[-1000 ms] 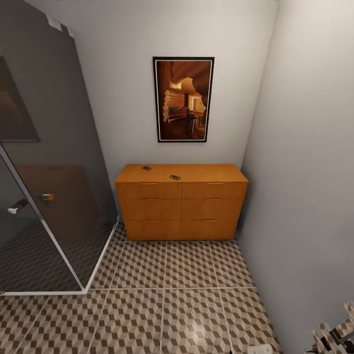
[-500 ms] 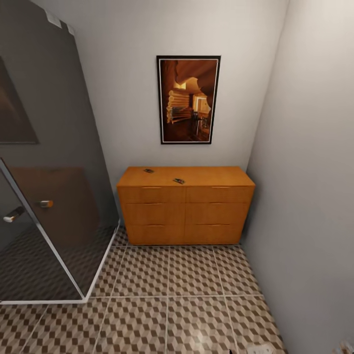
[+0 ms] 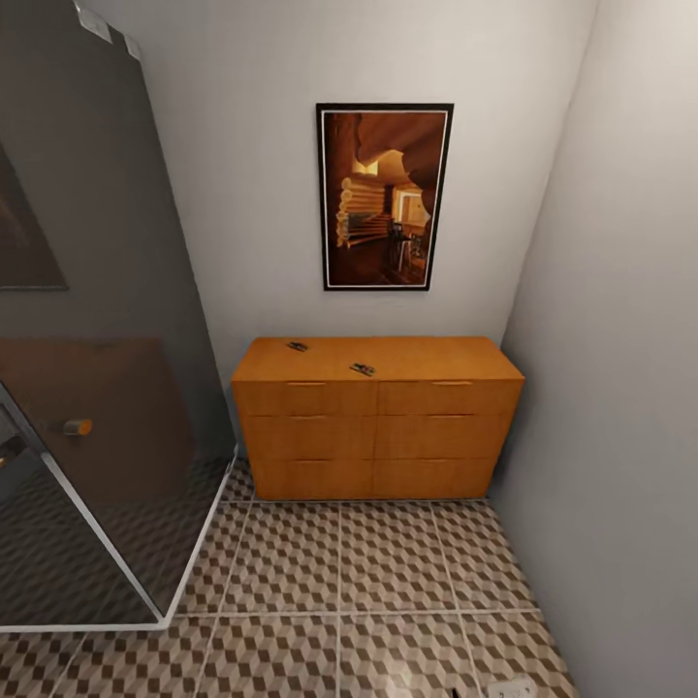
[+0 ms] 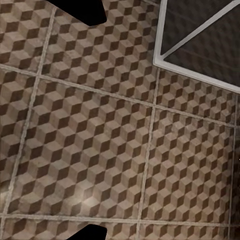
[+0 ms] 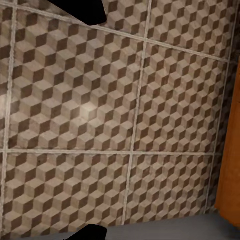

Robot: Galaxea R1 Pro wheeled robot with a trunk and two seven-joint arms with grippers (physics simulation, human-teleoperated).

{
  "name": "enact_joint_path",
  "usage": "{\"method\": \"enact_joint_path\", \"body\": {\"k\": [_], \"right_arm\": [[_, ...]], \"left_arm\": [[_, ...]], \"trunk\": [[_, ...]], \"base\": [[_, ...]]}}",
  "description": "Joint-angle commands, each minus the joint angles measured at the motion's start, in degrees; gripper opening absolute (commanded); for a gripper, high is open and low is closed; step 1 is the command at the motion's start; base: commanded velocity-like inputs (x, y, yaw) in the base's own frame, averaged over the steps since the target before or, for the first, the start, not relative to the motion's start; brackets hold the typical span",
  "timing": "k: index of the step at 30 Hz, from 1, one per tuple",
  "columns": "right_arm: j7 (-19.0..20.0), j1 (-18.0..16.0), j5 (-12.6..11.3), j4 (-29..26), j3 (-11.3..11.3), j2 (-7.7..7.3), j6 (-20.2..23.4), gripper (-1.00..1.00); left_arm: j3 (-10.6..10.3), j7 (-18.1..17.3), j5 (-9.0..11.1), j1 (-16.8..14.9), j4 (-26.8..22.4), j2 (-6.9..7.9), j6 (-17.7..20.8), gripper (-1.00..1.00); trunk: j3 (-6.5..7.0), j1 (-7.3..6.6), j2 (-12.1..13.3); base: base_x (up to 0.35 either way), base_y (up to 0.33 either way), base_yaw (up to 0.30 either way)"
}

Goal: Take the four mousetraps from the cabinet in the bathroom and place them on the bathroom floor. Make sure all four end up on the same floor surface, and ensure that at least two of them are either under or directly next to the same bathroom sink.

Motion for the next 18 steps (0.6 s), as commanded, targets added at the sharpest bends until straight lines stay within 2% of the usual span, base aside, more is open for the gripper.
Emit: {"method": "enact_joint_path", "body": {"k": [1,18], "right_arm": [[-0.6,-0.1,0.5,0.1,0.4,-0.01,-0.1,1.0],[-0.6,-0.1,0.5,0.1,0.5,-0.09,0.0,1.0]], "left_arm": [[-0.5,0.3,0.1,-0.1,0.2,-0.03,-0.2,1.0],[-0.5,0.3,0.1,-0.1,0.2,-0.11,-0.2,1.0]], "trunk": [[-0.12,0.05,-0.1],[-0.12,0.05,-0.1]], "base": [[0.145,0.03,0.0],[0.028,0.006,0.0]]}}
